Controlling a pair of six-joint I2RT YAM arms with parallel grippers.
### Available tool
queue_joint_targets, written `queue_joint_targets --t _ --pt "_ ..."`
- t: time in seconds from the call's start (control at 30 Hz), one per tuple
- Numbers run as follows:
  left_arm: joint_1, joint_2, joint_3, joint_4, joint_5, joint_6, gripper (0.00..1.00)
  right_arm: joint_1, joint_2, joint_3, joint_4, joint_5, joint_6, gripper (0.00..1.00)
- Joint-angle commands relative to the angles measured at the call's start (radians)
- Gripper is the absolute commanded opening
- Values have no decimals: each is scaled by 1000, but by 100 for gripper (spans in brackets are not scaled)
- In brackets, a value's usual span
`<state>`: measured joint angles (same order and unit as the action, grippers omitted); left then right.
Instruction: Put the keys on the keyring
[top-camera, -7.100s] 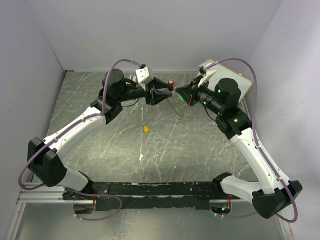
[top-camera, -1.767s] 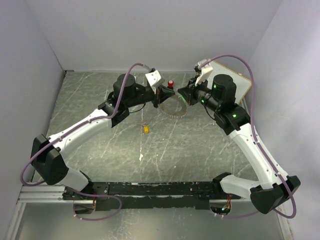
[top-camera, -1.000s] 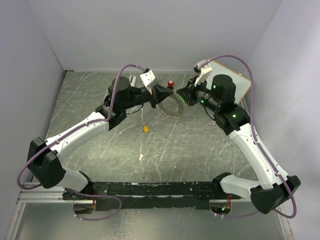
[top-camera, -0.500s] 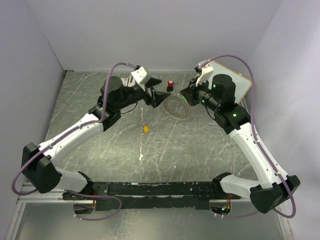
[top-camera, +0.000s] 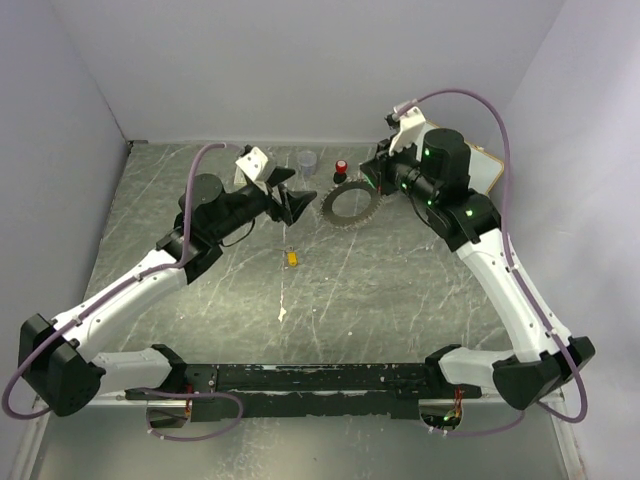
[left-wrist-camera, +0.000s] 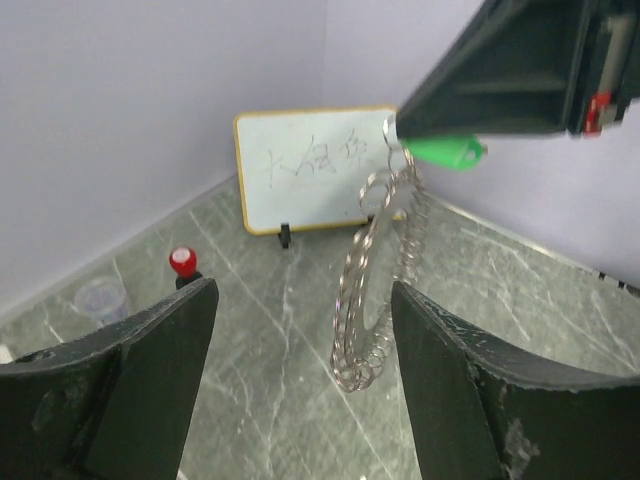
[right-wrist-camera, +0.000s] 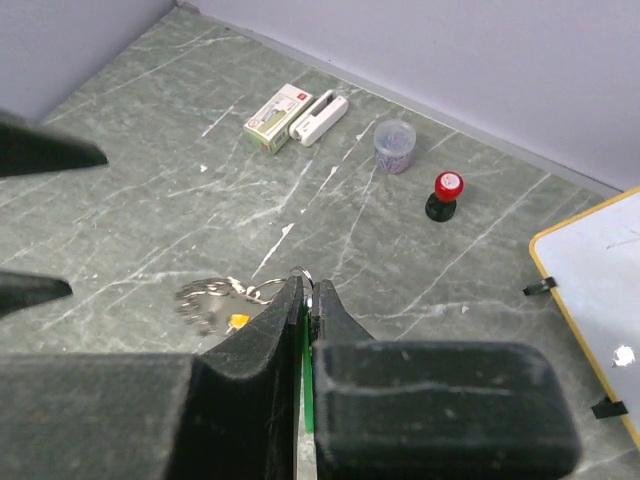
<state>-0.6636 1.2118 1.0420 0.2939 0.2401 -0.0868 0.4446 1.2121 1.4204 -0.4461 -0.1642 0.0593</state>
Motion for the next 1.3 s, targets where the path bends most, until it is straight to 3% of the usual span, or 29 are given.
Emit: queue_joint_targets --t 0.0,0.3,0.6,0.77,0.97,1.03,1.13,1.27 --pt "6 -56 -65 3 -35 -41 80 -2 65 103 -25 2 -41 0" --pt "6 -145 -142 -41 -94 -39 80 -2 183 215 -88 84 -53 0" --pt "6 -193 -228 -21 -122 -53 80 -3 252 185 -171 220 -30 0" --pt "6 -195 -247 -20 -122 -58 80 -1 237 117 -117 125 -16 0" --pt "6 -206 -276 -3 -127 -73 80 12 225 61 -6 -293 -28 0" --pt "6 -211 -276 -6 -129 -73 79 13 213 38 37 -353 -10 0" --pt "5 -216 -284 -2 -129 -75 79 13 209 29 18 -269 7 0" --pt "6 -216 -289 -6 -132 -73 80 8 263 76 -119 71 33 0"
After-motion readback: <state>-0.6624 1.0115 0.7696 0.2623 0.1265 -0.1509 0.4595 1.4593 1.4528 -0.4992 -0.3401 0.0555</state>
